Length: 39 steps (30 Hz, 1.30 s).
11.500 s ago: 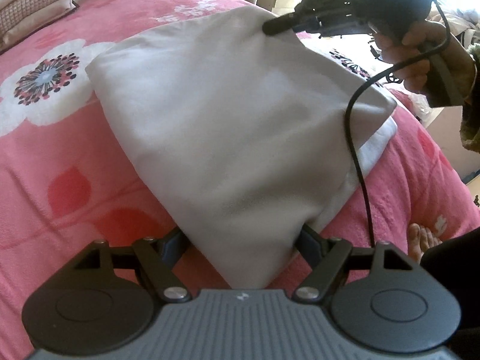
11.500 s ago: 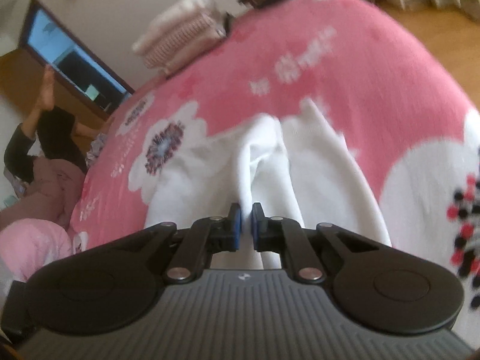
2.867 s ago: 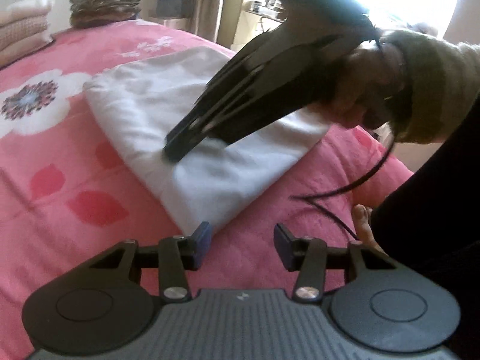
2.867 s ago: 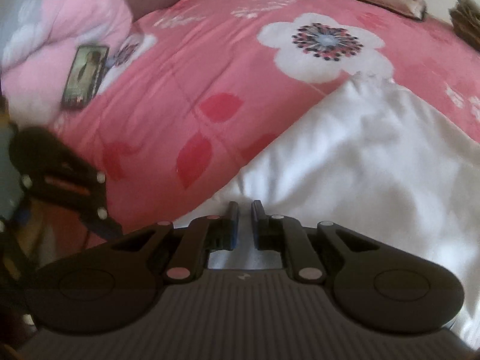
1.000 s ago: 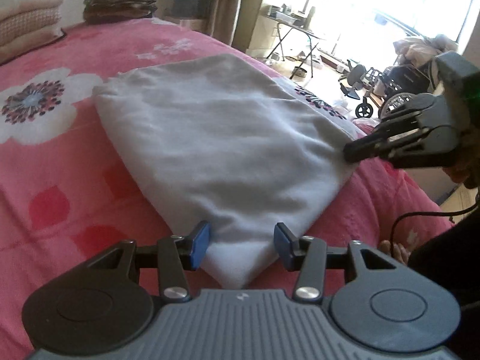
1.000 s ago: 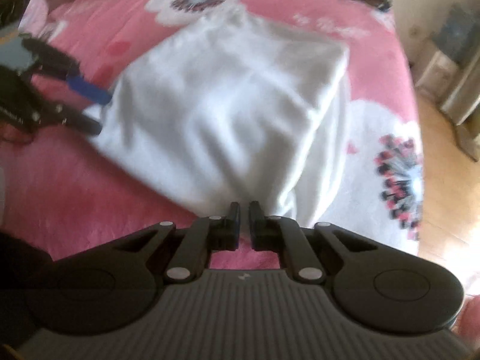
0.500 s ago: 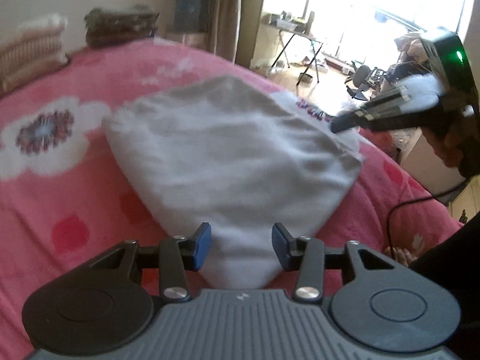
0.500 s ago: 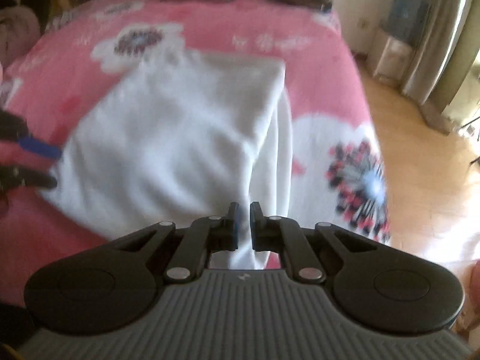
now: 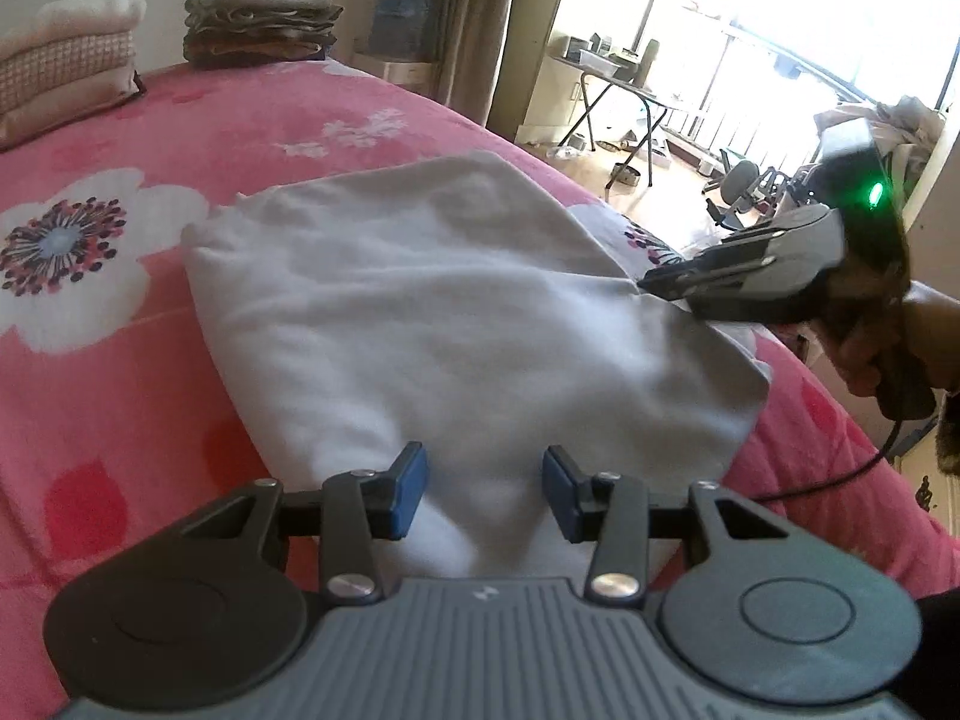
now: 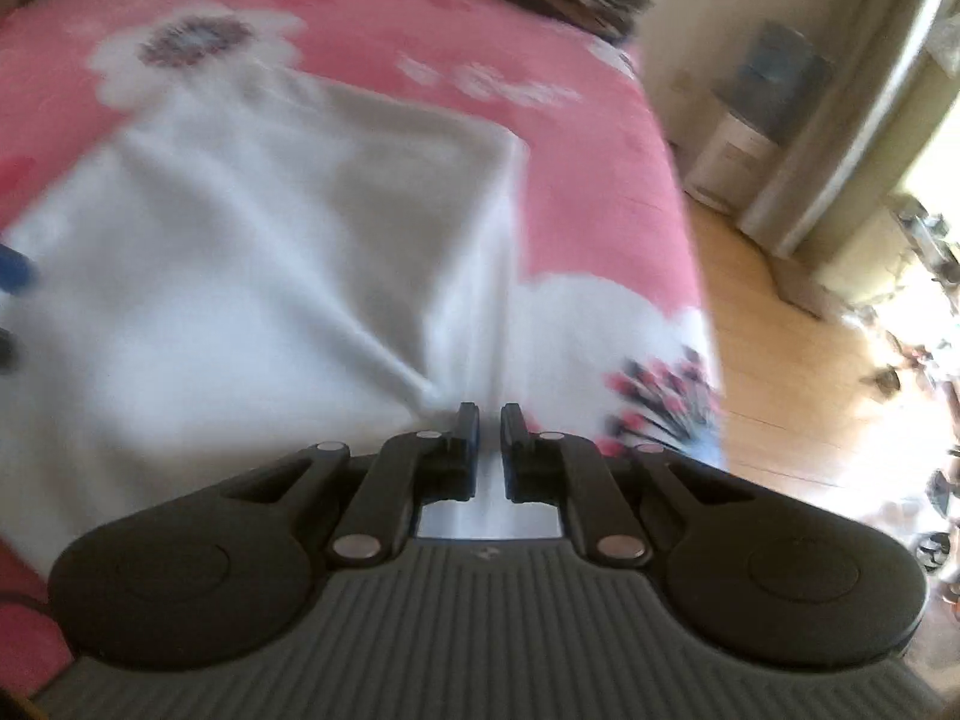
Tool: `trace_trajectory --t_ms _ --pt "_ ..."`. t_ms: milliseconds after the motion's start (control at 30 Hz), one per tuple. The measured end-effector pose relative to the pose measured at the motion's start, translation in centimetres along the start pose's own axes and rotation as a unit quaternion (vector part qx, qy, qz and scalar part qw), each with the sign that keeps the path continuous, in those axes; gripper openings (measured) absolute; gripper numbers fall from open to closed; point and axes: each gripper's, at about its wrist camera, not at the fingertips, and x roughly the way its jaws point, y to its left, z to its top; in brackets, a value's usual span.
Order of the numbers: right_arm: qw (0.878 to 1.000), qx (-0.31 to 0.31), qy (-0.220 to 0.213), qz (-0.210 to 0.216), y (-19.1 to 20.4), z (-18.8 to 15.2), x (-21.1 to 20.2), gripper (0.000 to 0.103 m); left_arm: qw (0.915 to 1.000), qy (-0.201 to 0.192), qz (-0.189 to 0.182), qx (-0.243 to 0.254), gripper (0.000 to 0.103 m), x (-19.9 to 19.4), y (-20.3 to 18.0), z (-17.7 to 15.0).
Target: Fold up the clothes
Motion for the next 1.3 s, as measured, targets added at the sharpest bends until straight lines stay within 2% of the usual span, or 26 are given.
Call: trace_trajectory --t_ms 167,233,333,433,467,533,767,933,1133,1200,1300 --pt "0.992 0.096 -0.041 0.072 -2.8 0.5 -2.1 0.009 1.0000 -0.003 -0.006 -0.007 0.045 0.1 0.2 0.0" --pt "0.986 0.125 -0.035 0.106 -3.3 0.6 -1.8 0.011 0.9999 -0.003 -0.007 -0.008 0.045 0.2 0.2 0.1" --pt "0.973 0.173 -0.029 0.147 -4.2 0.8 -0.7 0.023 1.0000 -0.003 -0.007 -0.006 0.045 0.2 0.2 0.1" --pt "0.956 0.227 -0.025 0.184 -5.2 0.8 0.4 0.033 0.9999 -0.004 -0.007 -0.006 0.045 0.2 0.3 0.1" --pt "0.954 0.232 -0.023 0.189 -5.4 0.8 0.6 0.036 1.0000 -0.004 -0.007 -0.005 0.045 0.2 0.2 0.1" --pt "0.954 0.231 -0.017 0.192 -5.5 0.9 0.8 0.041 1.0000 -0.005 -0.006 -0.004 0.045 0.3 0.2 0.0" --pt "0.960 0.194 -0.023 0.202 -5.0 2.1 1.9 0.041 1.0000 -0.006 -0.007 -0.001 0.045 0.3 0.2 -0.1" --pt "0.963 0.178 -0.011 0.203 -5.0 2.6 3.4 0.043 0.9999 -0.006 -0.009 -0.001 0.045 0.3 0.2 0.0" --pt "0.957 0.185 -0.012 0.225 -5.2 2.7 3.8 0.046 0.9999 -0.006 -0.010 -0.001 0.045 0.4 0.3 0.0" --pt "0.956 0.182 -0.015 0.229 -5.0 2.8 3.7 0.042 0.9999 -0.007 -0.009 0.001 0.045 0.4 0.3 0.0" --pt "0.963 0.169 -0.018 0.209 -4.4 2.9 3.4 0.027 0.9999 -0.008 -0.007 0.003 0.045 0.4 0.1 -0.1"
